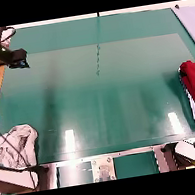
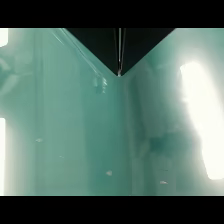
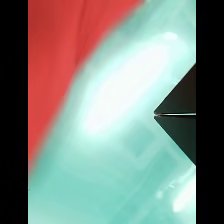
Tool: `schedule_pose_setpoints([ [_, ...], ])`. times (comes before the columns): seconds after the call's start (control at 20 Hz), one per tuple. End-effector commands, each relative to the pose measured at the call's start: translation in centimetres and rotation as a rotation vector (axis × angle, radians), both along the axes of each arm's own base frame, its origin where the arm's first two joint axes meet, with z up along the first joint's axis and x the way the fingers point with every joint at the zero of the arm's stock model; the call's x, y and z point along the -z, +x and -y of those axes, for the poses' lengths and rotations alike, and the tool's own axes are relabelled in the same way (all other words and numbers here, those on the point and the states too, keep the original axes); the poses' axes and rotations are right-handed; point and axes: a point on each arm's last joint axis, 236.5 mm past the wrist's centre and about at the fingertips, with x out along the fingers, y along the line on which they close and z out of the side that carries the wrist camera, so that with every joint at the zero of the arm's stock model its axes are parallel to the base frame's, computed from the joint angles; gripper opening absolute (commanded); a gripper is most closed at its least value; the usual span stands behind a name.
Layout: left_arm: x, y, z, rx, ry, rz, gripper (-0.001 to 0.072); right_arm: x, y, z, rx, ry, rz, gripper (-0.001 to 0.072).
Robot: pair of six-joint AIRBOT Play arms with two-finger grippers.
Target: Fold the shirts.
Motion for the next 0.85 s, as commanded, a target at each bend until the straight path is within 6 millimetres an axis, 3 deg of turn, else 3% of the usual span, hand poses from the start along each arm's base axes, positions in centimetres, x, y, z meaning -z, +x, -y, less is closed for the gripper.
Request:
schedule_pose_setpoints([
  [0.0, 0.3, -4.4, 3.4, 0.047, -0.078, -0.048, 0.002, -0.6, 4.6, -10.9, -0.336, -0.009, 0.115, 0.0014],
  [0.15, 2.9, -10.7, 6.0, 0.098, -0.08, -0.109, 0.002, 3.3, 1.6, -20.4, -0.602, 0.011, 0.096, 0.0013],
  [0.3, 5.4, -16.3, 7.6, 0.115, -0.082, -0.127, 0.002, 6.3, -0.9, -25.6, -0.746, 0.011, 0.121, 0.0014],
  [0.5, 6.8, -19.2, 7.6, 0.101, -0.08, -0.179, 0.0022, 7.0, -1.8, -28.0, -0.824, 0.019, 0.125, 0.0015],
  [0.8, 6.8, -18.9, 7.7, 0.096, -0.084, -0.165, 0.0022, 7.0, -1.9, -28.1, -0.828, 0.02, 0.125, 0.0014],
])
